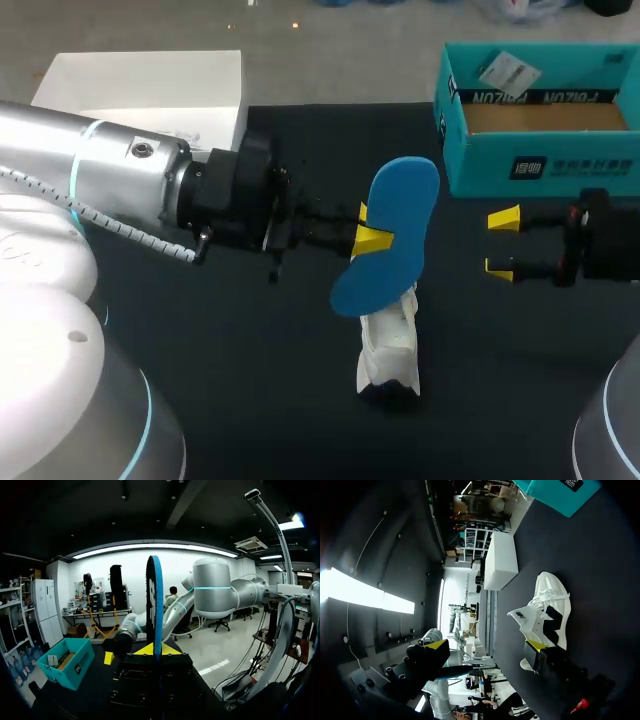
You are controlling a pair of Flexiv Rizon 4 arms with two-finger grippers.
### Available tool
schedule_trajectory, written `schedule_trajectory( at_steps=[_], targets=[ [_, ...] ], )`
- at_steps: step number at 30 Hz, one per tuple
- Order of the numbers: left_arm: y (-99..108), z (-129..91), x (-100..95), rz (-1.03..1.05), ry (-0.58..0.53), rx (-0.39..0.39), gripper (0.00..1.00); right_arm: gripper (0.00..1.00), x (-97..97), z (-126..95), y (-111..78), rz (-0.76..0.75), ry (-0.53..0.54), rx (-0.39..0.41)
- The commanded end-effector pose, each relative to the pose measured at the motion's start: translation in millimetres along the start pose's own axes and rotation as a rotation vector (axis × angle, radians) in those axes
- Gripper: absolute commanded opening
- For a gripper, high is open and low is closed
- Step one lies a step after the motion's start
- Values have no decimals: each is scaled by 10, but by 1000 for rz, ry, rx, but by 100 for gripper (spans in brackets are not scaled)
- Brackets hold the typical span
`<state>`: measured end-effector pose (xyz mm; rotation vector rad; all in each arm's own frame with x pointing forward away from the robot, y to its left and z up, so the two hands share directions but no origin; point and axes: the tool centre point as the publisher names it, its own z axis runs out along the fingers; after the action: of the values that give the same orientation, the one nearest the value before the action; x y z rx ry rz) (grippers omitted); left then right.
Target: Take the shoe out of the shoebox, open the shoe tongue, remove and reinsert the insole, then place the shoe into the shoebox
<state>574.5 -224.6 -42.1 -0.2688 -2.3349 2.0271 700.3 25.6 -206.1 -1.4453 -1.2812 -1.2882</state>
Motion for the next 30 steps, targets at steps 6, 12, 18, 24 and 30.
schedule_trajectory(
  at_steps=[6,12,18,24,30],
  targets=[
    [-26,-52,91,369,-246,-82,0,100,3,5,-15,0,-1,-5],
    [241,-22,-234,665,-324,171,0,100,3,5,-15,0,-1,-5],
    [472,-21,-345,758,-123,252,0,100,3,5,-15,0,-1,-5],
    [598,-10,-469,916,50,294,0,100,3,5,-15,0,-1,-5],
    [599,-17,-483,933,82,267,0,100,3,5,-15,0,-1,-5]
  ],
)
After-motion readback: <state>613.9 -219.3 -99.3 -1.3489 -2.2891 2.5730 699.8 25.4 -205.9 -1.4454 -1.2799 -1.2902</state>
